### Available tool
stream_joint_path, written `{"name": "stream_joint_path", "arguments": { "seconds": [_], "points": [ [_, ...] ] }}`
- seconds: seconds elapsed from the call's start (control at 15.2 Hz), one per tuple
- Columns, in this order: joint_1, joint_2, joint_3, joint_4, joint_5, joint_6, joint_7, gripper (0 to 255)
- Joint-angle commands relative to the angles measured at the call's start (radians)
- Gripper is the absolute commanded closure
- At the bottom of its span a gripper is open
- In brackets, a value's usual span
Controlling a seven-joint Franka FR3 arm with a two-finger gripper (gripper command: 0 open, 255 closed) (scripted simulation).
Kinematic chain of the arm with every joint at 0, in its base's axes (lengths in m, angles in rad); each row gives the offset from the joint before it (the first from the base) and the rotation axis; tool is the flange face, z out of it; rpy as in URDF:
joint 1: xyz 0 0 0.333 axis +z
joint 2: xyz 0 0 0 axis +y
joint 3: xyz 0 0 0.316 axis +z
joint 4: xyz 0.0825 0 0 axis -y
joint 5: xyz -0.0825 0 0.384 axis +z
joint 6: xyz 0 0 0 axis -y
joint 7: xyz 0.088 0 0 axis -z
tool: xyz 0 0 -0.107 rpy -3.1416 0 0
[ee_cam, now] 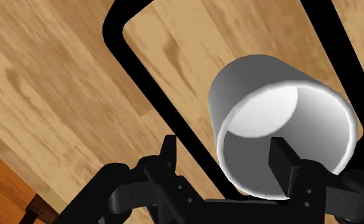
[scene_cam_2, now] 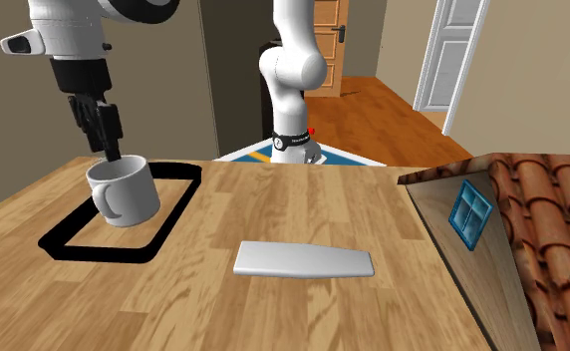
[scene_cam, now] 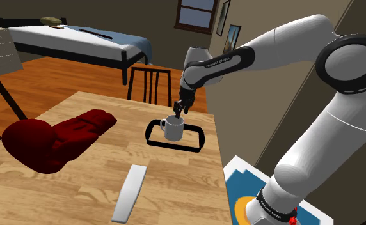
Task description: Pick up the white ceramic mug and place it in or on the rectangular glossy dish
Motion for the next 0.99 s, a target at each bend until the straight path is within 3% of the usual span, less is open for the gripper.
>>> {"name": "stream_joint_path", "arguments": {
  "seconds": [0.0,0.2,0.46,0.92],
  "points": [
    [0.000,0.000,0.000,0.000,0.000,0.000,0.000,0],
    [0.000,0.000,0.000,0.000,0.000,0.000,0.000,0],
    [-0.002,-0.060,-0.005,0.066,0.011,-0.126,-0.008,0],
    [-0.002,-0.060,-0.005,0.066,0.011,-0.126,-0.008,0]
  ]
}}
